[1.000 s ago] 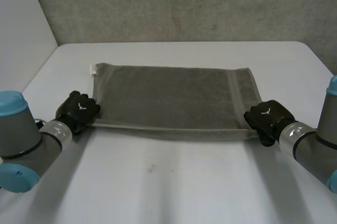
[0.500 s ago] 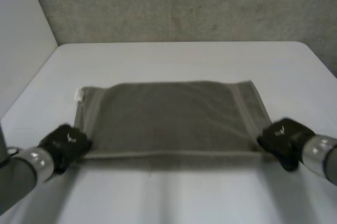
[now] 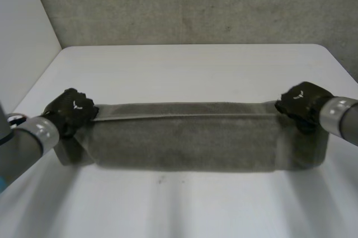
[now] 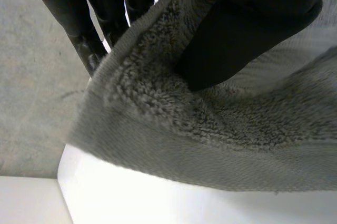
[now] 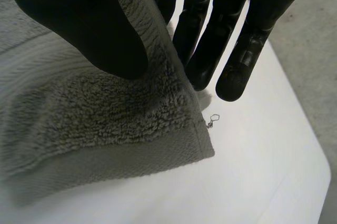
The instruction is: Fold the towel.
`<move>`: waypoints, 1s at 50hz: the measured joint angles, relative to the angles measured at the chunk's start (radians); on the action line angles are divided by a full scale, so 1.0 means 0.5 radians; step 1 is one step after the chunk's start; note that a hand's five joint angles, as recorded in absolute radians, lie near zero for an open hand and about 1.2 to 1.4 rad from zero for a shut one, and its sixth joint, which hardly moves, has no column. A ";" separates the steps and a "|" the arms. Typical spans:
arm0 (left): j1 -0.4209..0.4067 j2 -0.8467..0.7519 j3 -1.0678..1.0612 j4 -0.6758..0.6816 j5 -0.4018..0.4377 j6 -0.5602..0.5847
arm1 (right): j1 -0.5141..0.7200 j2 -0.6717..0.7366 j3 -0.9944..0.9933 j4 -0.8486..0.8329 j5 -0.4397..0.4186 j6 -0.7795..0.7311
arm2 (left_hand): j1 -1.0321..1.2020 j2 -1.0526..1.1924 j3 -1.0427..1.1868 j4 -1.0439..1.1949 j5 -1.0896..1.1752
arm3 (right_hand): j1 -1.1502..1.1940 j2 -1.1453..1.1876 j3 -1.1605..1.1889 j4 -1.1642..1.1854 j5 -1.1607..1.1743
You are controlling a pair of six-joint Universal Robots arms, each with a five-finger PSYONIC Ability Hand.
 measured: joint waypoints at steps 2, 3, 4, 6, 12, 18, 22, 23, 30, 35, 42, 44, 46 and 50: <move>-0.018 -0.164 0.140 0.040 -0.048 0.006 | 0.046 0.133 -0.114 -0.091 0.044 0.042 | 0.000 0.000 0.000 0.000 0.000 | 0.000 0.000 0.000 0.000 0.000; -0.030 -0.245 0.213 0.053 -0.073 0.009 | 0.068 0.199 -0.170 -0.142 0.066 0.060 | 0.000 0.000 0.000 0.000 0.001 | 0.000 0.000 0.000 0.000 0.000; -0.048 -0.352 0.315 0.069 -0.104 0.012 | 0.090 0.271 -0.230 -0.201 0.089 0.076 | 0.000 0.000 0.000 0.000 0.005 | 0.000 0.000 0.000 0.000 0.000; -0.066 -0.453 0.416 0.085 -0.130 0.015 | 0.110 0.335 -0.281 -0.259 0.107 0.089 | 0.000 0.000 0.000 0.000 0.006 | 0.000 0.000 0.000 0.000 0.000; -0.115 -0.737 0.702 0.229 -0.175 0.015 | 0.175 0.574 -0.456 -0.495 0.167 0.122 | 0.001 0.000 0.000 0.000 0.007 | 0.000 0.000 0.000 0.000 0.000; -0.154 -0.859 0.799 0.575 -0.181 0.007 | 0.209 0.786 -0.615 -0.682 0.262 0.122 | 0.001 0.000 0.000 0.000 0.007 | 0.000 0.000 0.000 0.000 0.000; -0.171 -0.901 0.818 0.795 -0.185 0.003 | 0.218 0.888 -0.699 -0.732 0.307 0.113 | 0.001 0.000 0.000 0.000 0.007 | 0.000 0.000 0.000 0.000 0.000; -0.176 -0.922 0.828 0.882 -0.186 0.001 | 0.221 0.936 -0.740 -0.745 0.321 0.110 | 0.001 0.000 0.000 0.000 0.007 | 0.000 0.000 0.000 0.000 0.000; -0.199 -0.970 0.841 0.982 -0.185 -0.002 | 0.223 1.038 -0.824 -0.761 0.355 0.096 | -0.659 -0.708 -0.705 -0.711 -0.665 | -1.149 -1.240 -1.232 -1.235 -1.149; -0.226 -0.978 0.824 0.972 -0.188 -0.001 | 0.227 1.045 -0.833 -0.844 0.384 0.083 | -1.423 -1.504 -1.496 -1.504 -1.492 | -1.507 -1.880 -1.945 -1.925 -1.844; -0.232 -0.971 0.807 0.954 -0.216 0.000 | 0.210 0.995 -0.778 -1.020 0.327 0.055 | -1.544 -1.615 -1.613 -1.622 -1.610 | -1.507 -1.880 -1.945 -1.925 -1.845; -0.230 -0.967 0.805 0.952 -0.226 0.001 | 0.206 0.988 -0.771 -1.038 0.300 0.046 | -1.544 -1.615 -1.613 -1.622 -1.611 | -1.507 -1.880 -1.945 -1.925 -1.845; -0.227 -0.963 0.804 0.948 -0.239 0.001 | 0.196 0.981 -0.763 -1.058 0.248 0.034 | -1.544 -1.615 -1.613 -1.622 -1.610 | -1.507 -1.880 -1.945 -1.925 -1.845; -0.210 -0.947 0.790 0.936 -0.281 0.003 | 0.126 0.972 -0.749 -1.123 -0.008 0.012 | -1.544 -1.615 -1.613 -1.622 -1.610 | -1.507 -1.880 -1.945 -1.925 -1.846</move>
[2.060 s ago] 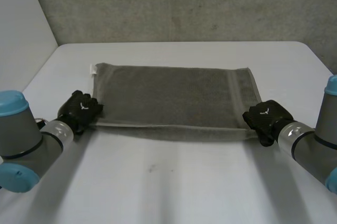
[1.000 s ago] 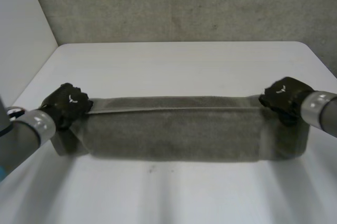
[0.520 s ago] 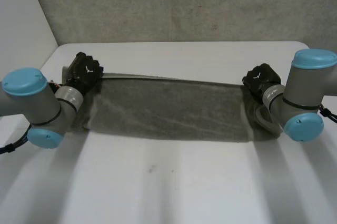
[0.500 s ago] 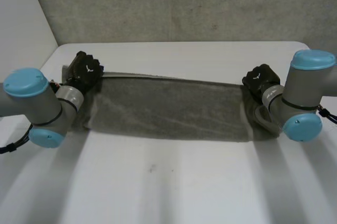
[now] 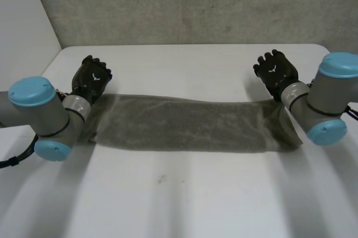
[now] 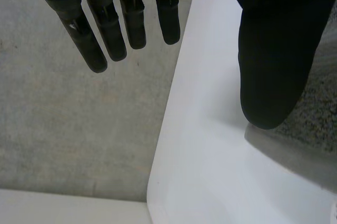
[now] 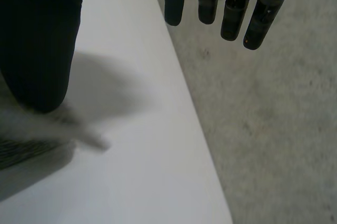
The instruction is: Fold the towel.
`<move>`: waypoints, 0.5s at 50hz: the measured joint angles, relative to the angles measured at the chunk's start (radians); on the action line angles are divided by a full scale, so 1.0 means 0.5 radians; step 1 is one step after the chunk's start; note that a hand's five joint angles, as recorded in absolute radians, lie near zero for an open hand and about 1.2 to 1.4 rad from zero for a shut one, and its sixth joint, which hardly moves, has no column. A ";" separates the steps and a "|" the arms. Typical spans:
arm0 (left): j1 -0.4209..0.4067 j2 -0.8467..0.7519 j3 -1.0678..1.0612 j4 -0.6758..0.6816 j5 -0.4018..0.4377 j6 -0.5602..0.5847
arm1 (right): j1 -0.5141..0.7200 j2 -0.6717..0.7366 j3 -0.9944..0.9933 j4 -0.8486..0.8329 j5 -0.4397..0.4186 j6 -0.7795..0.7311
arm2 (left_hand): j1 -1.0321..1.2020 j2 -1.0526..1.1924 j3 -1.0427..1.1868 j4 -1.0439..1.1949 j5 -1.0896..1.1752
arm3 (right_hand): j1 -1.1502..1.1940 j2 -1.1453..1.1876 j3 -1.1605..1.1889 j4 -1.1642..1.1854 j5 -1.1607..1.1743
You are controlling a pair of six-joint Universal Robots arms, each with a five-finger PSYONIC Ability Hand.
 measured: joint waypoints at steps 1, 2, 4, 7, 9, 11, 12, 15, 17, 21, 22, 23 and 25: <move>0.000 0.000 0.000 0.000 0.000 0.000 | 0.000 0.000 0.000 0.000 0.000 0.000 | 0.000 0.000 0.000 0.000 0.000 | 0.000 0.000 0.000 0.000 0.000; 0.009 0.012 -0.015 -0.004 -0.013 0.000 | -0.031 0.000 0.001 -0.041 -0.093 -0.004 | 0.000 0.000 0.000 0.000 -0.001 | 0.000 0.000 0.000 0.000 0.000; 0.019 0.035 -0.041 -0.007 -0.022 -0.001 | -0.115 0.002 0.000 -0.178 -0.308 -0.011 | 0.000 0.000 0.000 0.000 -0.001 | 0.000 0.000 0.001 0.000 -0.001; 0.029 0.064 -0.078 -0.009 -0.027 -0.002 | -0.183 0.008 -0.011 -0.297 -0.446 -0.013 | 0.000 0.000 0.000 0.000 -0.001 | 0.000 0.000 0.001 0.000 -0.001; 0.038 0.092 -0.120 -0.010 -0.029 -0.003 | -0.233 0.014 -0.016 -0.375 -0.531 -0.008 | 0.000 0.000 0.000 0.000 0.001 | 0.000 0.000 0.001 0.000 -0.002; 0.042 0.109 -0.152 -0.011 -0.028 -0.004 | -0.270 0.014 -0.013 -0.419 -0.586 0.006 | 0.000 0.000 0.000 0.000 -0.001 | 0.001 0.000 0.001 0.000 -0.004; 0.043 0.114 -0.162 -0.011 -0.028 -0.005 | -0.279 0.011 -0.009 -0.428 -0.599 0.017 | 0.000 0.000 0.000 0.000 -0.001 | 0.001 0.000 0.001 0.000 -0.005; 0.044 0.134 -0.204 -0.013 -0.029 -0.007 | -0.304 -0.029 0.042 -0.446 -0.635 0.122 | 0.000 0.000 0.000 0.000 0.000 | 0.001 0.000 0.001 0.000 -0.008; 0.043 0.146 -0.219 -0.016 -0.029 -0.011 | -0.305 -0.062 0.075 -0.443 -0.629 0.189 | 0.000 0.000 0.000 0.000 0.000 | 0.001 0.000 0.001 0.000 -0.008; 0.036 0.194 -0.258 -0.039 -0.027 -0.044 | -0.293 -0.223 0.210 -0.392 -0.518 0.456 | 0.000 0.000 0.000 0.000 0.000 | 0.001 0.000 0.001 0.000 -0.008; 0.035 0.207 -0.266 -0.047 -0.027 -0.057 | -0.290 -0.254 0.233 -0.370 -0.485 0.502 | 0.000 0.000 0.000 0.000 0.000 | 0.001 0.000 0.001 0.000 -0.008; 0.035 0.207 -0.266 -0.047 -0.027 -0.057 | -0.290 -0.254 0.233 -0.370 -0.485 0.502 | 0.000 0.000 0.000 0.000 0.000 | 0.001 0.000 0.001 0.000 -0.008; 0.032 0.264 -0.298 -0.082 -0.024 -0.135 | -0.281 -0.392 0.322 -0.232 -0.349 0.680 | 0.000 0.000 0.000 0.000 -0.001 | 0.001 0.000 0.001 0.000 -0.008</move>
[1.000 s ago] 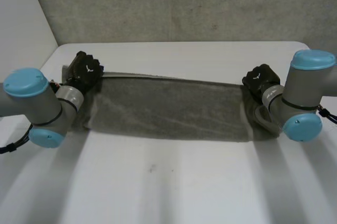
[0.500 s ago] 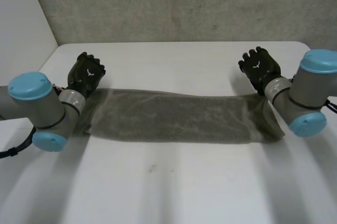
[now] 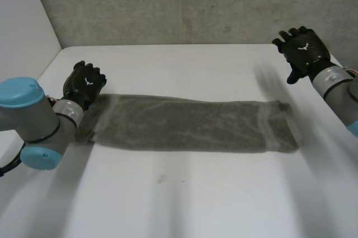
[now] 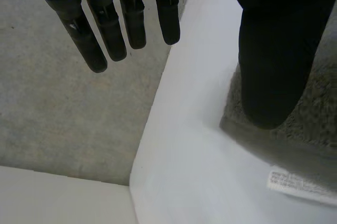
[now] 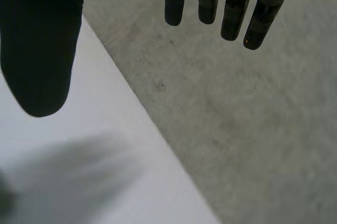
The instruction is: Fold the towel.
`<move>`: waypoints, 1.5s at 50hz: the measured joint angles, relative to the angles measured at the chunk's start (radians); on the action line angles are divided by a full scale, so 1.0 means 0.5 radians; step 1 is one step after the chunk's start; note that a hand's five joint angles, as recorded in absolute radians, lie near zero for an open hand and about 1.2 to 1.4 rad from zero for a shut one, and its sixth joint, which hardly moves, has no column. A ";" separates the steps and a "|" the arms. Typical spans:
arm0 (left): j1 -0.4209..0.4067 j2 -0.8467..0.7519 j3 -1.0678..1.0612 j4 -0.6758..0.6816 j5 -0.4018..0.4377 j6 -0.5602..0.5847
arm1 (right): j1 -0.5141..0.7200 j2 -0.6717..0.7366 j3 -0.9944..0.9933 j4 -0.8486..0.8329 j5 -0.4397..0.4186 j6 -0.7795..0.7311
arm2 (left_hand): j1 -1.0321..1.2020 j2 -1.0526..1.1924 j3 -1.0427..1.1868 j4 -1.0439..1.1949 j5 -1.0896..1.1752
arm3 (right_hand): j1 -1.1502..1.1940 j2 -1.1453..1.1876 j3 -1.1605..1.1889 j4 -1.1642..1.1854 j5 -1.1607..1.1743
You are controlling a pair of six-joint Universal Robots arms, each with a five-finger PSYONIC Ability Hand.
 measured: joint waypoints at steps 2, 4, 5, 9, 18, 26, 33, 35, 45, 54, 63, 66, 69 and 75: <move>-0.001 0.067 -0.032 -0.041 0.004 -0.120 | 0.005 -0.118 0.070 0.166 0.091 0.116 | 0.000 -0.005 -0.004 -0.003 -0.004 | 0.008 0.022 0.059 0.038 0.034; -0.001 0.116 -0.054 -0.070 0.007 -0.221 | 0.005 -0.193 0.121 0.292 0.129 0.167 | -0.001 -0.010 -0.010 -0.010 -0.009 | 0.008 0.040 0.100 0.069 0.068; -0.002 0.156 -0.070 -0.092 0.011 -0.308 | 0.005 -0.234 0.150 0.367 0.148 0.190 | -0.002 -0.011 -0.012 -0.011 -0.010 | 0.008 0.053 0.116 0.084 0.081; -0.002 0.300 -0.130 -0.160 0.022 -0.643 | -0.003 -0.397 0.297 0.656 0.179 0.235 | -0.018 -0.024 -0.022 -0.021 -0.023 | 0.022 0.085 0.152 0.117 0.106; -0.007 0.658 -0.355 -0.212 0.040 -1.263 | -0.025 -0.724 0.838 0.858 0.153 0.200 | -0.040 -0.044 -0.043 -0.041 -0.044 | 0.320 0.392 0.451 0.415 0.369; -0.020 0.902 -0.566 -0.211 0.041 -1.335 | -0.055 -0.872 1.306 0.573 0.105 0.089 | -0.067 -0.072 -0.070 -0.067 -0.070 | 0.439 0.543 0.593 0.560 0.502; -0.022 0.983 -0.676 -0.210 0.040 -1.314 | -0.134 -0.818 1.488 0.318 0.045 0.022 | -0.091 -0.092 -0.091 -0.088 -0.090 | 0.438 0.539 0.589 0.556 0.503; -0.021 0.986 -0.690 -0.211 0.039 -1.312 | -0.151 -0.763 1.494 0.262 0.035 -0.001 | -0.091 -0.094 -0.095 -0.090 -0.093 | 0.438 0.539 0.589 0.556 0.503; -0.019 0.982 -0.714 -0.208 0.038 -1.313 | -0.197 -0.585 1.465 -0.013 0.029 -0.087 | -0.101 -0.101 -0.101 -0.097 -0.101 | 0.439 0.544 0.593 0.560 0.510; -0.021 0.977 -0.716 -0.206 0.037 -1.315 | -0.200 -0.476 1.403 -0.093 0.026 -0.096 | -0.101 -0.103 -0.101 -0.098 -0.102 | 0.573 0.697 0.744 0.708 0.645; -0.026 0.975 -0.738 -0.198 0.036 -1.313 | -0.187 -0.395 1.331 -0.107 0.030 -0.097 | -0.113 -0.117 -0.117 -0.113 -0.116 | 1.019 1.257 1.296 1.252 1.159; -0.027 0.975 -0.742 -0.197 0.035 -1.313 | -0.183 -0.369 1.306 -0.122 0.031 -0.102 | -0.113 -0.120 -0.120 -0.116 -0.121 | 1.371 1.687 1.732 1.706 1.599; -0.027 0.975 -0.743 -0.197 0.035 -1.312 | -0.182 -0.353 1.286 -0.131 0.037 -0.119 | -0.116 -0.120 -0.120 -0.116 -0.122 | 1.429 1.787 1.828 1.793 1.690; -0.025 0.976 -0.743 -0.197 0.035 -1.311 | -0.206 -0.325 1.241 -0.133 0.057 -0.211 | -0.116 -0.122 -0.120 -0.117 -0.123 | 1.460 1.874 1.930 1.916 1.788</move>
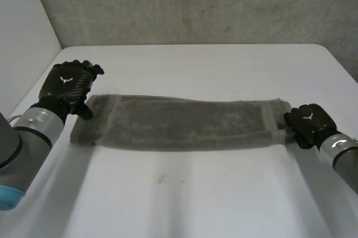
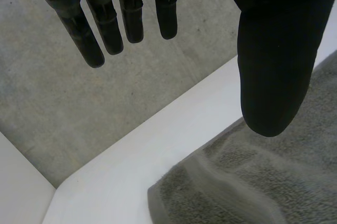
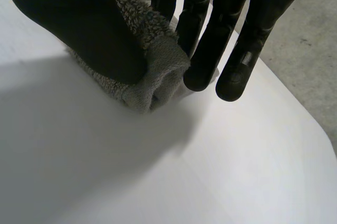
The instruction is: Fold the towel.
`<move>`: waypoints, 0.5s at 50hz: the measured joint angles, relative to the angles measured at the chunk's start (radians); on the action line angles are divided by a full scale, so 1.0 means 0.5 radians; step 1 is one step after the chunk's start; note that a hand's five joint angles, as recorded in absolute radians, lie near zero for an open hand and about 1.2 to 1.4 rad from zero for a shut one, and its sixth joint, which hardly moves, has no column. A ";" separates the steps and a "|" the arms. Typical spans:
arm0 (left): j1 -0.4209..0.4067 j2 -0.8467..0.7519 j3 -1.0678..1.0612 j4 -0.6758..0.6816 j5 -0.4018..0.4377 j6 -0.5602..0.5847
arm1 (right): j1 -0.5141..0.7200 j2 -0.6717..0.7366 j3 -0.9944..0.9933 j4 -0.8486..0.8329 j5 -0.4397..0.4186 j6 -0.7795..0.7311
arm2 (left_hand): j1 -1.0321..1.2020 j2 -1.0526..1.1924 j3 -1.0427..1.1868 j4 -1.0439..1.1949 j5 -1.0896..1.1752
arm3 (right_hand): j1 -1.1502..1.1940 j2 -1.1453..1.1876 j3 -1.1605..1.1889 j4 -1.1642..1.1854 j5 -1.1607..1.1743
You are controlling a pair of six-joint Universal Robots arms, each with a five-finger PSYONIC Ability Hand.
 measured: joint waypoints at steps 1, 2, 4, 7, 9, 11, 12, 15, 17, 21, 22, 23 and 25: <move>0.000 0.000 0.000 0.000 0.000 0.000 | -0.011 0.001 -0.004 0.002 0.000 -0.010 | 0.000 0.000 0.000 0.000 0.000 | 0.000 0.000 0.000 0.000 0.000; 0.001 0.001 0.000 0.000 0.000 0.001 | -0.050 -0.001 -0.017 0.004 0.009 -0.037 | 0.000 -0.005 -0.007 -0.004 -0.002 | 0.000 0.000 0.000 0.000 0.000; 0.002 0.003 0.000 0.000 0.000 0.001 | -0.128 -0.007 -0.039 0.012 0.017 -0.082 | -0.006 -0.008 -0.010 -0.010 -0.007 | 0.000 0.000 0.000 0.004 0.000; 0.003 0.009 0.001 -0.003 -0.001 0.002 | -0.322 -0.031 -0.098 0.025 0.039 -0.189 | -0.036 -0.032 -0.035 -0.031 -0.030 | 0.000 0.000 0.000 0.006 0.001; 0.004 0.017 0.000 -0.006 -0.003 0.002 | -0.466 -0.053 -0.154 0.046 0.054 -0.284 | -0.048 -0.044 -0.047 -0.043 -0.041 | 0.000 0.000 0.000 0.006 0.006; 0.004 0.024 0.000 -0.008 -0.004 0.002 | -0.560 -0.068 -0.207 0.077 0.066 -0.362 | -0.051 -0.050 -0.050 -0.050 -0.047 | 0.000 0.000 0.000 0.006 0.006; 0.005 0.028 -0.001 -0.009 -0.006 0.002 | -0.601 -0.076 -0.241 0.103 0.073 -0.402 | -0.051 -0.053 -0.056 -0.053 -0.051 | 0.008 0.000 0.000 0.006 0.017; 0.006 0.037 -0.002 -0.012 -0.009 0.002 | -0.655 -0.099 -0.331 0.182 0.098 -0.464 | -0.068 -0.061 -0.065 -0.060 -0.059 | 0.008 0.000 0.000 0.006 0.020; 0.006 0.042 -0.002 -0.012 -0.011 0.002 | -0.655 -0.118 -0.378 0.226 0.116 -0.473 | -0.069 -0.064 -0.065 -0.065 -0.062 | 0.008 0.000 0.000 0.006 0.021; 0.007 0.050 -0.002 -0.013 -0.014 0.002 | -0.556 -0.185 -0.470 0.304 0.159 -0.432 | -0.069 -0.065 -0.065 -0.065 -0.065 | 0.008 0.000 0.000 0.008 0.022; 0.007 0.053 -0.002 -0.013 -0.015 0.002 | -0.505 -0.208 -0.495 0.319 0.172 -0.408 | -0.069 -0.065 -0.065 -0.065 -0.065 | 0.008 0.000 0.003 0.008 0.022; 0.007 0.053 -0.002 -0.013 -0.015 0.002 | -0.505 -0.208 -0.495 0.319 0.172 -0.408 | -0.069 -0.065 -0.065 -0.065 -0.065 | 0.008 0.000 0.003 0.008 0.022; 0.007 0.062 -0.003 -0.013 -0.017 0.002 | -0.334 -0.274 -0.557 0.350 0.208 -0.328 | -0.069 -0.066 -0.065 -0.066 -0.066 | 0.008 0.000 0.015 0.008 0.023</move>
